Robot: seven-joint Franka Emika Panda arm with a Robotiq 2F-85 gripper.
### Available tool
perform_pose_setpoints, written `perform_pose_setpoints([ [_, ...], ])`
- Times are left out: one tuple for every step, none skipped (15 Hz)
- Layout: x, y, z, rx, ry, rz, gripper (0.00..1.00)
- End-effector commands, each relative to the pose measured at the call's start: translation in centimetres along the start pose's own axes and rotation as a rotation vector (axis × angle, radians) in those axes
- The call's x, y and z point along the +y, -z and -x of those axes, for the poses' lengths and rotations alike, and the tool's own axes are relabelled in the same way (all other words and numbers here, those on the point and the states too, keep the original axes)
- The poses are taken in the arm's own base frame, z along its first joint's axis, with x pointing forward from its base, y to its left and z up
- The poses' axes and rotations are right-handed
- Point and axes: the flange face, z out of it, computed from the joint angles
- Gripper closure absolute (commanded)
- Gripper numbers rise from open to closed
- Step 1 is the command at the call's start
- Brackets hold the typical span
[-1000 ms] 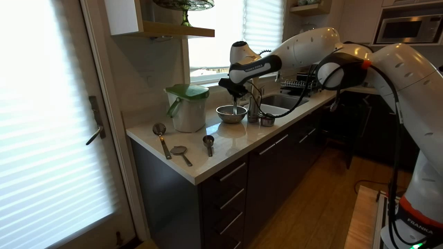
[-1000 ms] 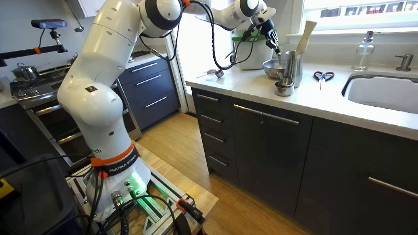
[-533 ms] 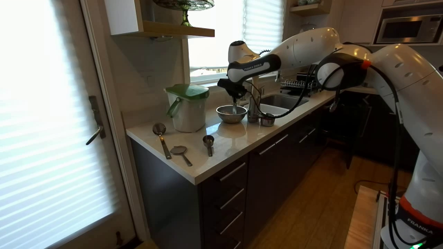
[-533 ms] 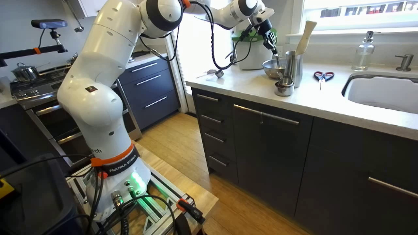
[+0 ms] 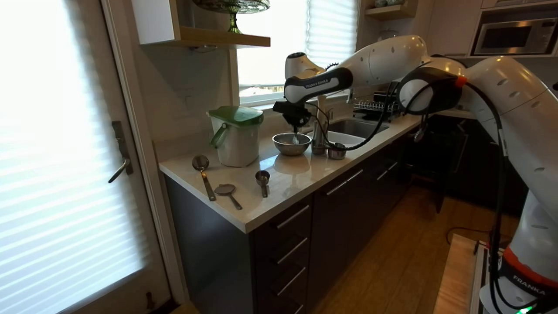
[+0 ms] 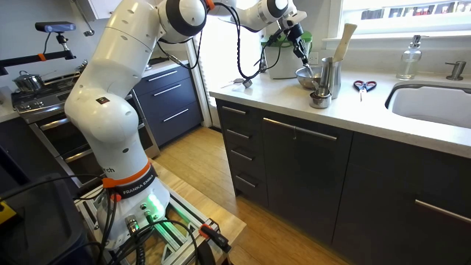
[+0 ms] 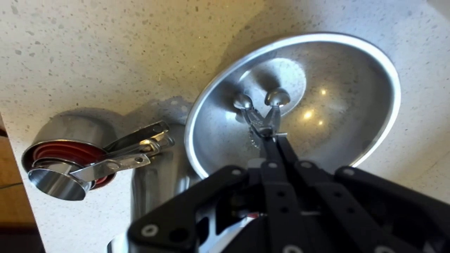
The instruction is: Pick up the ring cutlery set and place it inside the metallic bowl
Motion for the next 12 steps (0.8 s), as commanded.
perform_pose_setpoints([
  [-0.1,-0.5,0.3,-0.042,0.037,0.022,0.99],
  [-0.1,-0.6,0.5,-0.047,0.046,0.027,0.99],
  [-0.1,-0.7,0.6,-0.054,0.057,0.032,0.99],
  [-0.1,-0.8,0.8,-0.059,0.067,0.038,0.99],
  [-0.1,-0.9,0.9,-0.064,0.076,0.043,0.99],
  [-0.1,-1.0,1.1,-0.069,0.085,0.046,0.99],
  [0.0,-1.2,1.2,-0.073,0.091,0.05,0.99],
  [0.0,-1.3,1.3,-0.077,0.099,0.056,0.99],
  [0.0,-1.3,1.3,-0.08,0.104,0.06,0.99],
  [0.1,-1.4,1.3,-0.081,0.106,0.063,0.99],
  [0.1,-1.4,1.3,-0.084,0.111,0.067,0.99],
  [0.2,-1.5,1.3,-0.086,0.113,0.071,0.99],
])
